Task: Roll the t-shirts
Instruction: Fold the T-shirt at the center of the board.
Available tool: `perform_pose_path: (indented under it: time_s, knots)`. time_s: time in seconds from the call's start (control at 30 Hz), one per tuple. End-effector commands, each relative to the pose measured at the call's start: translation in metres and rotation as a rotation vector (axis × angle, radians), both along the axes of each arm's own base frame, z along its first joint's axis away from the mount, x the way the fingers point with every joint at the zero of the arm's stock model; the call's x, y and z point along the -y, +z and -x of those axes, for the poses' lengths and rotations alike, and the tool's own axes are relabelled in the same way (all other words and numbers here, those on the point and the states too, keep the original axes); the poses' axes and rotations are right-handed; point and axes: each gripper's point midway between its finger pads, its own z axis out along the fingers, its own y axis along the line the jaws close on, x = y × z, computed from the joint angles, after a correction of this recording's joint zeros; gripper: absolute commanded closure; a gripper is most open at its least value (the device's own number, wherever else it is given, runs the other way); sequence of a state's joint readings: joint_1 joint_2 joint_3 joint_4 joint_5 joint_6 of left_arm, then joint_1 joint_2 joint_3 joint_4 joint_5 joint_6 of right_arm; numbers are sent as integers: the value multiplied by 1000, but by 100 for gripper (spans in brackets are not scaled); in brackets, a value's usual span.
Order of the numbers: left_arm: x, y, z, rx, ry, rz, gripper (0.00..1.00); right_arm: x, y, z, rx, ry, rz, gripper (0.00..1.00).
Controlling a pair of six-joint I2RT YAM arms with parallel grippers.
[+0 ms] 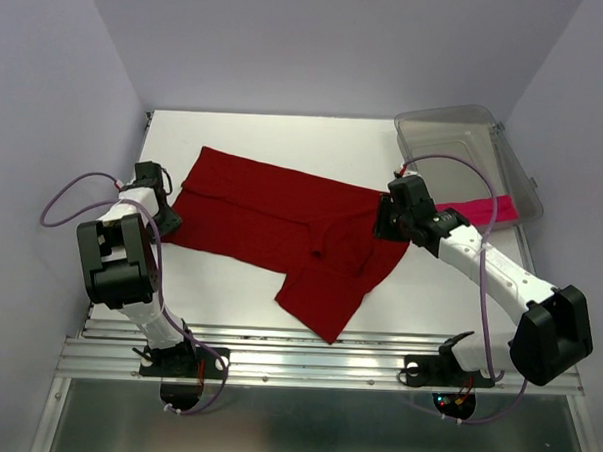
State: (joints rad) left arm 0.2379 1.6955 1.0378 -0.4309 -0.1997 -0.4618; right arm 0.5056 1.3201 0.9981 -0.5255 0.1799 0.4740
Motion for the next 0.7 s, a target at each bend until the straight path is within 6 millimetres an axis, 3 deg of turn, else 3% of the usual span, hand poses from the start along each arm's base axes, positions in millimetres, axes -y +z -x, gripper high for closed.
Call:
perform_pose_path:
  time_s: [0.0,0.4,0.63,0.67]
  knots:
    - [-7,16,11,27,50,-43,47,-3,5,3,13,0,-21,54]
    - [-4,-11,7,-24,52,-5,58,-2,4,8,8,16,-20,54]
    - [-4,-19,7,-45,54,0,56,-19,-5,36,-26,101,-36,54]
    - [-2,-20,8,-47,48,8,63,-22,-4,41,-23,108,-42,55]
